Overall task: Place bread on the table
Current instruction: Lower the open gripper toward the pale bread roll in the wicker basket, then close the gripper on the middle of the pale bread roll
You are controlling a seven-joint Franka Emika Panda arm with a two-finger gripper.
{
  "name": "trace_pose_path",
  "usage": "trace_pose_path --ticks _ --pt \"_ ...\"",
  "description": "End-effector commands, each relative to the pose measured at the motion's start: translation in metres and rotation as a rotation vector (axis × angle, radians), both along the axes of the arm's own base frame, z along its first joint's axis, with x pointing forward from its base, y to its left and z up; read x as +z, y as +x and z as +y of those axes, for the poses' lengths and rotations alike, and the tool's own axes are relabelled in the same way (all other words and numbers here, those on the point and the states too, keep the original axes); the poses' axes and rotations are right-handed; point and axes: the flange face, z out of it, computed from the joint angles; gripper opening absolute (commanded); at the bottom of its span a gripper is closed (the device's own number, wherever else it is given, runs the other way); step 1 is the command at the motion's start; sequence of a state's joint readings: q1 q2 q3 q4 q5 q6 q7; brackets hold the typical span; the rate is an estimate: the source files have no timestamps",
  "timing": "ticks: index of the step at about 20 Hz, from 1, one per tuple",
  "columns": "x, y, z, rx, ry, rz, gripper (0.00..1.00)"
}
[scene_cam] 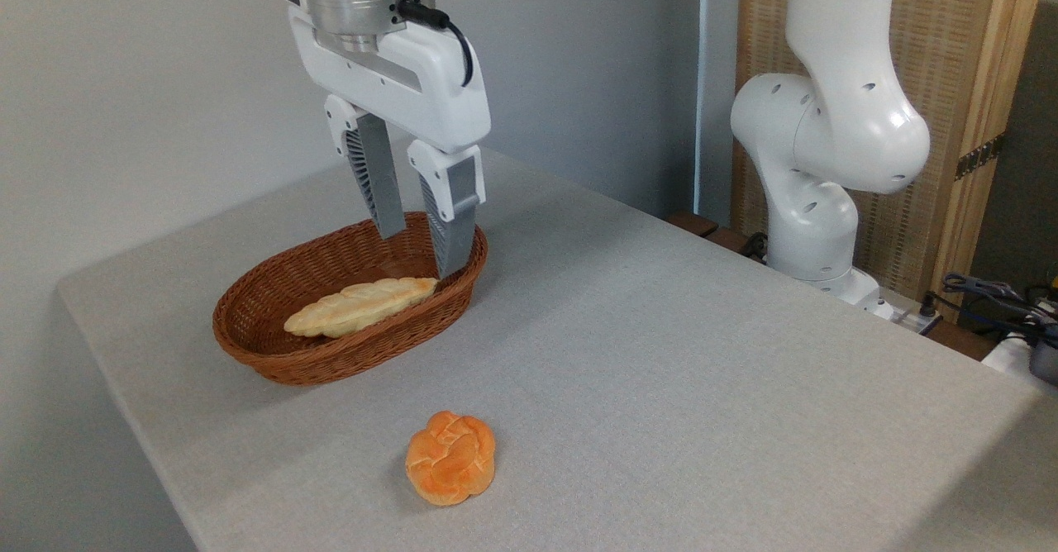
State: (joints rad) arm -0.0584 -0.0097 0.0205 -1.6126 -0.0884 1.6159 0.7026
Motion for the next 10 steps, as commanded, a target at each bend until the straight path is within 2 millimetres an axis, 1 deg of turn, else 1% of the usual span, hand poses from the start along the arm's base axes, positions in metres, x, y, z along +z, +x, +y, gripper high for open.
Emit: trace_pose_path --ticks 1,4,5,6,7,8,9,10 --pt "-0.032 -0.008 -0.067 -0.091 -0.027 -0.049 1.0" --pt "-0.066 -0.02 -0.141 -0.187 -0.049 -0.099 1.0" --pt "-0.082 -0.024 -0.164 -0.2 -0.068 -0.127 1.0" --pt "-0.101 -0.029 -0.182 -0.198 -0.077 -0.156 1.0" --pt "-0.119 -0.033 -0.195 -0.182 -0.086 -0.186 1.0" --pt "-0.133 -0.036 -0.203 -0.158 -0.096 -0.214 1.0" --pt "-0.146 -0.037 -0.207 -0.145 -0.103 -0.231 1.0" --pt "-0.152 -0.039 -0.208 -0.146 -0.102 -0.232 1.0"
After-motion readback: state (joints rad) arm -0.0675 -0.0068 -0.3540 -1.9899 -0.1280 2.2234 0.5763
